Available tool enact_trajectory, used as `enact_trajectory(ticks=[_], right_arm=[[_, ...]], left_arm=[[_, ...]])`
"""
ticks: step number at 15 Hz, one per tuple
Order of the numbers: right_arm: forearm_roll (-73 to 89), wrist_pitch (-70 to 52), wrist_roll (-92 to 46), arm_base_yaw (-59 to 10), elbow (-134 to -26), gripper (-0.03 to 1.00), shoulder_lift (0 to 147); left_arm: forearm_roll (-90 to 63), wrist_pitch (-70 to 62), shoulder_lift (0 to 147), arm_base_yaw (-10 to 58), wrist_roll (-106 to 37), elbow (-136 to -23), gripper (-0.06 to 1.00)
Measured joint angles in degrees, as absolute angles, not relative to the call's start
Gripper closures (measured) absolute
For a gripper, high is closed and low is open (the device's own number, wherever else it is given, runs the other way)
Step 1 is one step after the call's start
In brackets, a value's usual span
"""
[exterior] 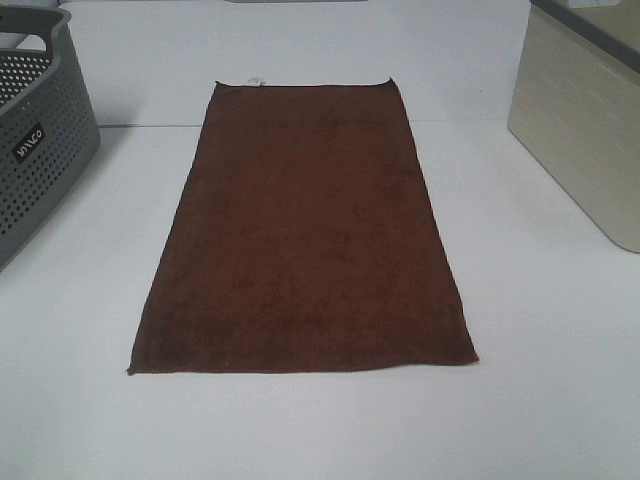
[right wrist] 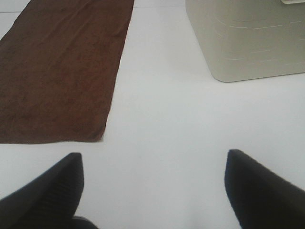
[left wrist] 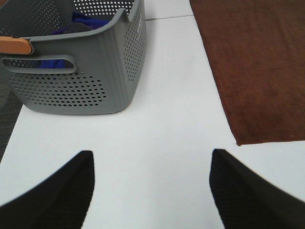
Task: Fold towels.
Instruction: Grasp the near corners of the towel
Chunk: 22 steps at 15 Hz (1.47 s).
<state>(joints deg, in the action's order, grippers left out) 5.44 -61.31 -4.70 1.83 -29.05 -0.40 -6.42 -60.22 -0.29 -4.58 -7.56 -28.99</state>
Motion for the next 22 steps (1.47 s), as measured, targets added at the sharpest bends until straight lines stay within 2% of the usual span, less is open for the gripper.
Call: enact_trajectory(ticks=[20,22], right_arm=[[5.44,-61.13,-4.7,1.83,-29.05,0.2,-0.4],[5.44,-57.07,-4.18,1.83,-29.91,0.21,0.0]], left_arm=[[-6.42,-60.22,-0.29,-4.58,-7.56,-28.99,0.29],[-6.36,-56.32,-0.06,-4.58,-7.56,-29.68,0.29]])
